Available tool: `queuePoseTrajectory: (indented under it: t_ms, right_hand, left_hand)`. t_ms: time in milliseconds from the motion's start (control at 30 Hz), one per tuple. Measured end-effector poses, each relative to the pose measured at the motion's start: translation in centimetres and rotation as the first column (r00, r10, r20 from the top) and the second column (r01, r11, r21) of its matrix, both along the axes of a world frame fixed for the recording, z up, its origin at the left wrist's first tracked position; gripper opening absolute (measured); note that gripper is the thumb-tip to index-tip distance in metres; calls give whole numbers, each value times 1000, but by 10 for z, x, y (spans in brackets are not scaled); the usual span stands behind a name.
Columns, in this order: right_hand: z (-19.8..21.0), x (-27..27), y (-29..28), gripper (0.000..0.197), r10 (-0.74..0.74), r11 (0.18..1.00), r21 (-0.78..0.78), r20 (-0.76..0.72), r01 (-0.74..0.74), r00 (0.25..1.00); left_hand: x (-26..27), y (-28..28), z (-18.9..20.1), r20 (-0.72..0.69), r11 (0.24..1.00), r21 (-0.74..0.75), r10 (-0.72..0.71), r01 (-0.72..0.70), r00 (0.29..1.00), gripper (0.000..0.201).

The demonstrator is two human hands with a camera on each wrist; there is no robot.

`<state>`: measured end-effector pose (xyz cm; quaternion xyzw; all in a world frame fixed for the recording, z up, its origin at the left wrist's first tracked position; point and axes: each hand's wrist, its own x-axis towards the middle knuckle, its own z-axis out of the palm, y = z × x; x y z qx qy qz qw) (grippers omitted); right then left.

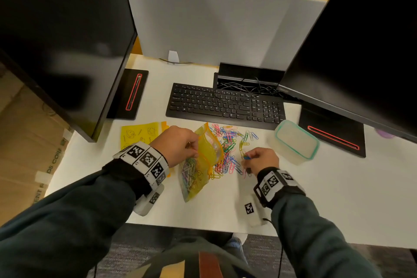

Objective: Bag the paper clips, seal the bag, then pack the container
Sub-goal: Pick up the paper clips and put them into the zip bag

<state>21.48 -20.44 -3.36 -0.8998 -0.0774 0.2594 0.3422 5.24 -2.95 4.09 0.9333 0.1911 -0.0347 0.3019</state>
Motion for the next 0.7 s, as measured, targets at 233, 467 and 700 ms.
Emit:
queuePoseTrajectory:
  t_ms: [233, 467, 700]
  right_hand:
    - [70, -18, 36, 20, 85, 850, 525, -221, 45, 972]
    - [56, -49, 57, 32, 271, 906, 358, -81, -226, 959]
    - [16, 20, 34, 34, 239, 971, -43, 212, -235, 948]
  left_hand:
    - [2, -3, 1, -7, 1000, -1, -3, 3, 1000, 7]
    - [1, -3, -1, 8, 1000, 25, -11, 11, 1000, 6]
    - [-4, -3, 0, -8, 1000, 17, 21, -20, 1000, 4]
